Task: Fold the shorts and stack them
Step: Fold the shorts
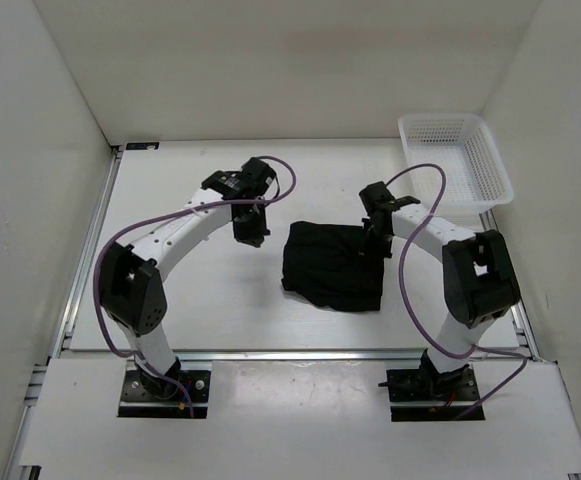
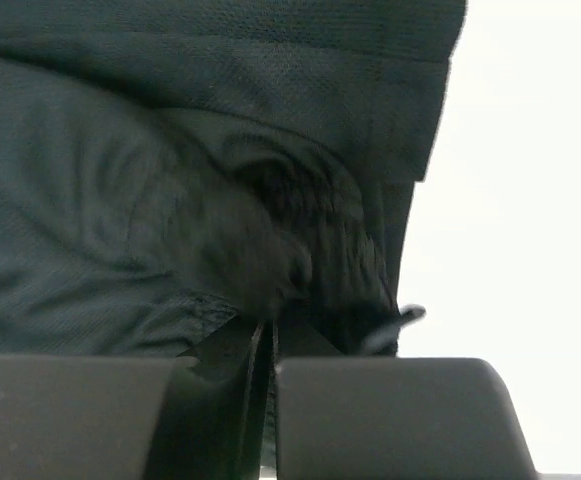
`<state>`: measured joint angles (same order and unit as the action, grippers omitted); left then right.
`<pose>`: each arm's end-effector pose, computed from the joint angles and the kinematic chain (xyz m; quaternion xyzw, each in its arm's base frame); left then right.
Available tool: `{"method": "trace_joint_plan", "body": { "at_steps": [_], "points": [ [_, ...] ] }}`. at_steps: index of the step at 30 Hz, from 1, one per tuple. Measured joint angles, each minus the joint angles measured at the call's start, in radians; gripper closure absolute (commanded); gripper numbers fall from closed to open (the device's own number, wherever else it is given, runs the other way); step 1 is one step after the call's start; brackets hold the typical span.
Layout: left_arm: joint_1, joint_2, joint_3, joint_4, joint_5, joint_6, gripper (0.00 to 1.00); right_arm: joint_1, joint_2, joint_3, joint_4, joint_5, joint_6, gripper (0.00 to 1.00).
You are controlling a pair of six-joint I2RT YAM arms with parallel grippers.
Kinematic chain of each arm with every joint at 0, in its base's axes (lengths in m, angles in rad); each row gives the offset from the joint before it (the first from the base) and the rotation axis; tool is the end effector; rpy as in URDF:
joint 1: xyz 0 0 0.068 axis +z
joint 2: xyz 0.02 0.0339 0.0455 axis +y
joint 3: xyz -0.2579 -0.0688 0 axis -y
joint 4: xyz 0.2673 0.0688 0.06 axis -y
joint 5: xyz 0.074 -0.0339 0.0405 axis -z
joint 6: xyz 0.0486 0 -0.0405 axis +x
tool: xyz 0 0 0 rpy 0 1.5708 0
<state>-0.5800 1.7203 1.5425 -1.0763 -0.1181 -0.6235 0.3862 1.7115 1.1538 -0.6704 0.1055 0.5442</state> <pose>0.3128 -0.1981 0.2641 -0.0307 0.9853 -0.0411 0.1628 0.3315 0.1293 0.1631 0.0866 0.9802 0.0300 0.1755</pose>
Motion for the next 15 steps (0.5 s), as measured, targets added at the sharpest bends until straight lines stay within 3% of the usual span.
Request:
{"method": "trace_joint_plan", "body": {
  "at_steps": [15],
  "points": [
    [-0.152,0.248,0.052,0.138,0.222,0.040,0.90,0.008,0.041,-0.024,0.040,0.005,0.000,0.98]
  ]
}}
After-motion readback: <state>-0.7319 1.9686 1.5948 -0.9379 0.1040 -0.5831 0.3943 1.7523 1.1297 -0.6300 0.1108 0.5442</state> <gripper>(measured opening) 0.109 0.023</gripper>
